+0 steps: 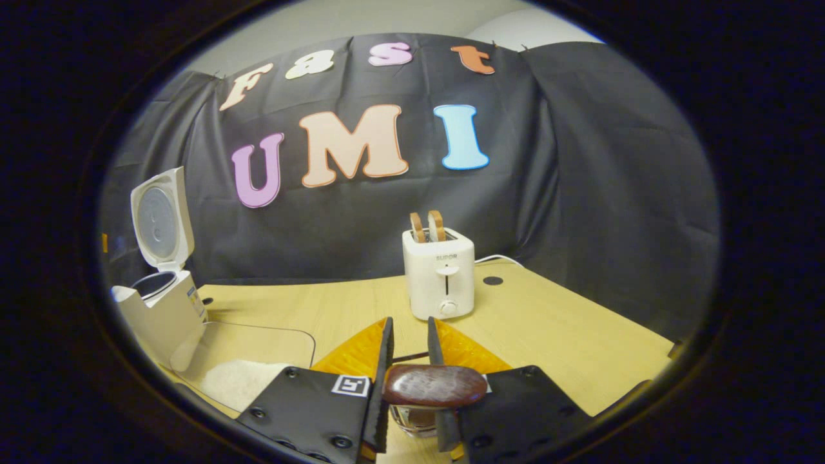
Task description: Close the left gripper, press the button to open the rice cooker; take a wooden spoon from the chopstick holder with the right hand, scoop a spoonful of rice and pour it into the rice cooker, then put the wooden spoon back into the chopstick holder.
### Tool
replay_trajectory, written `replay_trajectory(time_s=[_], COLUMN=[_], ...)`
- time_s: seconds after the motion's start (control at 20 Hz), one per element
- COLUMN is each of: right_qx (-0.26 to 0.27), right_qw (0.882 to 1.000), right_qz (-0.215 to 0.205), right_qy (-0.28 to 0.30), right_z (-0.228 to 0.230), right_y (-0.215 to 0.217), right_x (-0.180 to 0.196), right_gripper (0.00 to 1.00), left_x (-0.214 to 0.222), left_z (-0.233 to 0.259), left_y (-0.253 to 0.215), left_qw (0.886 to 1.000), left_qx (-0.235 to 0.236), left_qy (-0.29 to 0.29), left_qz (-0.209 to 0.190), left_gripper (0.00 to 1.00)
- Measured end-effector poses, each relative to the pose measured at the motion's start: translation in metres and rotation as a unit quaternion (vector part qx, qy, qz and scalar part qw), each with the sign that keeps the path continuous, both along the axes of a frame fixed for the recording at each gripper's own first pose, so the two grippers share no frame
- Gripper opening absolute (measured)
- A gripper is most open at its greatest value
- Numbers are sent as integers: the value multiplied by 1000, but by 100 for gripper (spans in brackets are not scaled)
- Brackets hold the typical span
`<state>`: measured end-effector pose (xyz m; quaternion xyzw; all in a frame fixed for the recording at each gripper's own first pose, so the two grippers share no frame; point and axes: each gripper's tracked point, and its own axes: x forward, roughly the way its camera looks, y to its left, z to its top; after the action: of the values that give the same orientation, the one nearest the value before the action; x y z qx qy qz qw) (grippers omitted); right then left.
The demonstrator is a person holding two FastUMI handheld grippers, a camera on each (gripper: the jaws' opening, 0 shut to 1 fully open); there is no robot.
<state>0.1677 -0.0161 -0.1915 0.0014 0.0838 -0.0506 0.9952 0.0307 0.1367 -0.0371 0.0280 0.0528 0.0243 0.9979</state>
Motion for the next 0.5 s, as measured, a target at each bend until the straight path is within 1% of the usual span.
replay_trajectory(time_s=[0.15, 0.25, 0.3, 0.35, 0.4, 0.45, 0.5], right_qx=[0, 9, 13, 17, 19, 19, 16], right_qw=[999, 998, 998, 997, 996, 995, 995], right_qz=[25, 40, 47, 54, 61, 71, 82], right_qy=[24, 36, 44, 52, 57, 61, 61], right_z=[2, 9, 11, 14, 19, 24, 31], right_y=[1, -1, -2, -2, -2, 0, 3], right_x=[9, 14, 17, 19, 20, 20, 21], right_gripper=[33, 33, 33, 33, 33, 33, 33], left_x=[4, 7, 8, 8, 8, 8, 7], left_z=[3, 7, 9, 11, 13, 13, 15], left_y=[-7, -8, -13, -17, -20, -22, -24], left_qw=[1000, 999, 999, 998, 997, 997, 996], left_qx=[-14, -22, -29, -35, -40, -45, -50], left_qy=[2, -5, -8, -13, -18, -21, -25], left_qz=[14, 36, 42, 49, 57, 65, 73], left_gripper=[96, 96, 94, 96, 96, 94, 96])
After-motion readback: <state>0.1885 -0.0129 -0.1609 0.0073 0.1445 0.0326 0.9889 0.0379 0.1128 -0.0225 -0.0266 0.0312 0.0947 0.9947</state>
